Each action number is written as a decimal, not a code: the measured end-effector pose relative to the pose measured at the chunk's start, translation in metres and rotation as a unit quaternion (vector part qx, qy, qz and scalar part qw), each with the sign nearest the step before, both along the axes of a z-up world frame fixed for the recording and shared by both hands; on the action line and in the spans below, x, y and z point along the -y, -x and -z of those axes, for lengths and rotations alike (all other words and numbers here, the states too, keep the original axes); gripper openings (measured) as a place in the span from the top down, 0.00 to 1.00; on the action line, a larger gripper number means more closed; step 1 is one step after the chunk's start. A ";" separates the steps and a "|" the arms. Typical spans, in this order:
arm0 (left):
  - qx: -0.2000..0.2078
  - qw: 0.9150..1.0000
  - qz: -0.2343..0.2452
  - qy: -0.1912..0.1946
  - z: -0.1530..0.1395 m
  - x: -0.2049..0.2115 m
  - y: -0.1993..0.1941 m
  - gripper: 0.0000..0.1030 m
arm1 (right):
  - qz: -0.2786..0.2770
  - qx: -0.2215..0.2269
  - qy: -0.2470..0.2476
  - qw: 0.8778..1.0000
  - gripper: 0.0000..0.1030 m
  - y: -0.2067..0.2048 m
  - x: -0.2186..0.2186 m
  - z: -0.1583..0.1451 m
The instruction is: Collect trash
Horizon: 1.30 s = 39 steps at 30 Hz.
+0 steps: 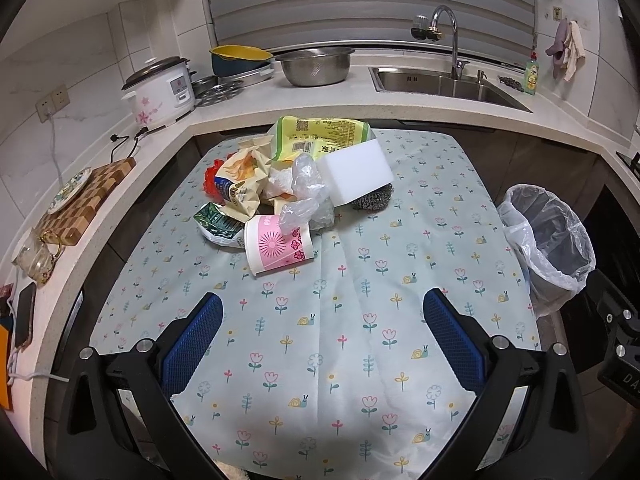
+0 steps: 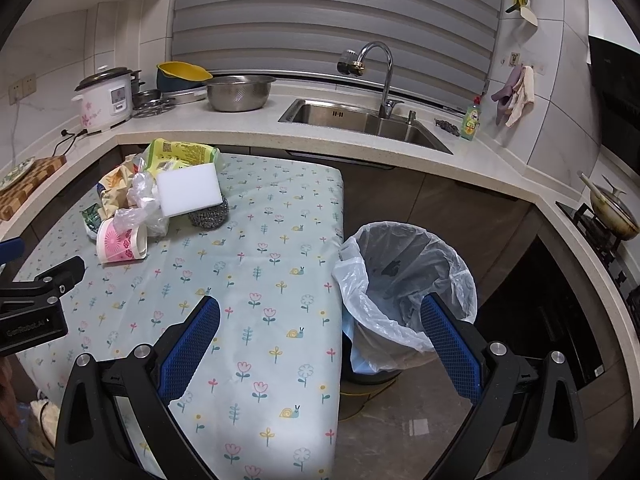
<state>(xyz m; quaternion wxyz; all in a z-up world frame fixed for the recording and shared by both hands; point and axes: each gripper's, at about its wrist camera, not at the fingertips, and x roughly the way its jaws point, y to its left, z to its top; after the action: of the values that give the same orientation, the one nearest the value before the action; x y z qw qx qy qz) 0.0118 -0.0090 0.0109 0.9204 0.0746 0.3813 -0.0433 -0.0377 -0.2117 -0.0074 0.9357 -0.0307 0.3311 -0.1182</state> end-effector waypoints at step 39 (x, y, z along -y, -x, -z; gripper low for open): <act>-0.008 1.000 -0.018 0.003 0.006 -0.010 -0.003 0.07 | -0.014 0.001 0.011 1.000 0.07 -0.001 -0.012 -0.006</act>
<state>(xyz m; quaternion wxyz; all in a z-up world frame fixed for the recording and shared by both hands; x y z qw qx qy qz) 0.0144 0.0011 0.0053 0.9182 0.0644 0.3898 -0.0291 -0.0366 -0.1998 -0.0016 0.9371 -0.0460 0.3286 -0.1086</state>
